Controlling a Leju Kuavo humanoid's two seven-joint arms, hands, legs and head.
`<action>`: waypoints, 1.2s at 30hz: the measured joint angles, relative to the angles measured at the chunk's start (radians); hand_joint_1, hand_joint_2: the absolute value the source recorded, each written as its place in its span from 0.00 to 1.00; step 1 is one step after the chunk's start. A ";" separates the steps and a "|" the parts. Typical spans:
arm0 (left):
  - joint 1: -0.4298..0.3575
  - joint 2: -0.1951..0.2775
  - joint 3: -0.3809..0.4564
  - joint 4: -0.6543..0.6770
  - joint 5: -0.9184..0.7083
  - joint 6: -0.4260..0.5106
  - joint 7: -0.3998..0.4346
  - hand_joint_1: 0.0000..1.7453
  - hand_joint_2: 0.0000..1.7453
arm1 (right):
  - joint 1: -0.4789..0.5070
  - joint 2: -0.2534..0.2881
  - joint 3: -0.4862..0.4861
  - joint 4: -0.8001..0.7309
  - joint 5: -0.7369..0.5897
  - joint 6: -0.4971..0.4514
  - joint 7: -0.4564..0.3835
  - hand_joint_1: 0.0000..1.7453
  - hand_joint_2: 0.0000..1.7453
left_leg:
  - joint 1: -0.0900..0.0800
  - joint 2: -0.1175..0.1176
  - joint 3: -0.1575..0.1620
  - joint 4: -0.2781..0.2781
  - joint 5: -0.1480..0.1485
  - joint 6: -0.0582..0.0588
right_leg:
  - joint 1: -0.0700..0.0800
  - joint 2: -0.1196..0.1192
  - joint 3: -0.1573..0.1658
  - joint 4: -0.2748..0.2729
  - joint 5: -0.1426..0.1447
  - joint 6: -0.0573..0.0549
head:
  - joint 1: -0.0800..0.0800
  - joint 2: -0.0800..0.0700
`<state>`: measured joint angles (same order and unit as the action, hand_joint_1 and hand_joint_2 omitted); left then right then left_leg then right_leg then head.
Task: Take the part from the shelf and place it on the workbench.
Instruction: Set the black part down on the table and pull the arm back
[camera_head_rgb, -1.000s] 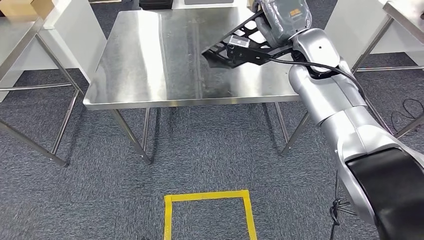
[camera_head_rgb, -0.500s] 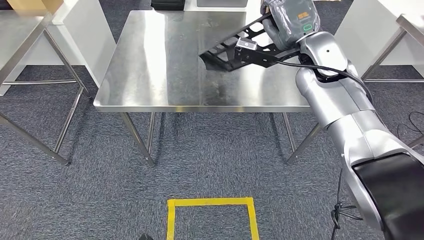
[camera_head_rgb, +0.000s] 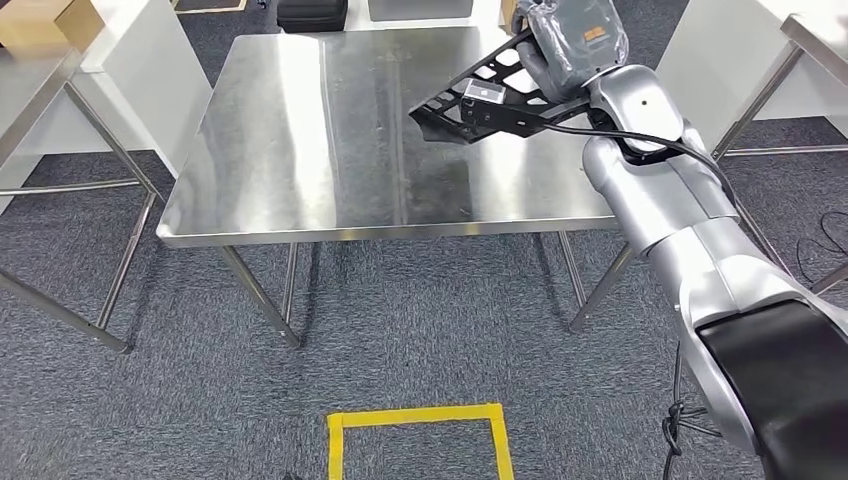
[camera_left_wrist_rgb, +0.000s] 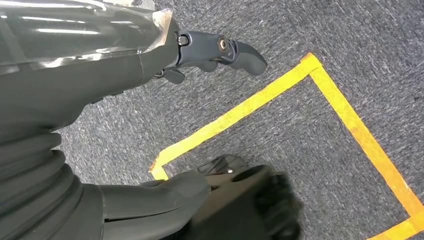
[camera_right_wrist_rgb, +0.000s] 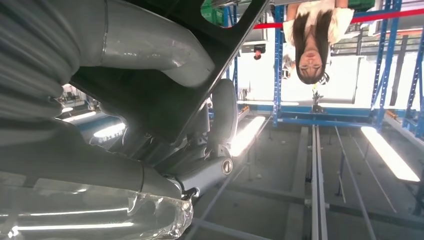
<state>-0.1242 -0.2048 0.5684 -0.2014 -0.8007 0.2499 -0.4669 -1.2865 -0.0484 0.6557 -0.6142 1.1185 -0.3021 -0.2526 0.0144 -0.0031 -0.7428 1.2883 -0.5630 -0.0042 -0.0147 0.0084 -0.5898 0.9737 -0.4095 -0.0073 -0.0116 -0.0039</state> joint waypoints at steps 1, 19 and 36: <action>0.000 0.000 0.000 0.000 0.000 0.000 0.000 0.00 1.00 | 0.001 0.000 0.001 0.000 0.001 0.000 0.000 1.00 1.00 | 0.000 0.000 0.004 -0.032 0.037 0.003 | 0.001 0.001 0.008 0.000 -0.006 0.002 | -0.001 0.000; -0.002 0.002 0.000 0.000 -0.002 -0.001 0.000 0.00 1.00 | 0.012 -0.009 0.004 0.002 0.005 -0.004 0.007 1.00 1.00 | -0.006 -0.007 0.184 -0.303 0.115 0.050 | -0.007 -0.009 -0.094 0.106 0.002 0.075 | 0.027 0.000; -0.003 0.008 0.000 0.000 -0.004 0.004 -0.001 0.00 1.00 | 0.014 -0.010 0.004 0.001 0.001 -0.007 0.007 1.00 1.00 | -0.014 0.002 0.097 -0.258 0.165 0.048 | 0.011 0.003 0.030 0.009 -0.036 0.007 | -0.005 0.000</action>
<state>-0.1267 -0.1965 0.5687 -0.2018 -0.8050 0.2538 -0.4676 -1.2724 -0.0581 0.6600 -0.6134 1.1198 -0.3094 -0.2460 0.0003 -0.0013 -0.6463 1.0303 -0.3983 0.0439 -0.0036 0.0114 -0.5598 0.9829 -0.4460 -0.0003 -0.0162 -0.0039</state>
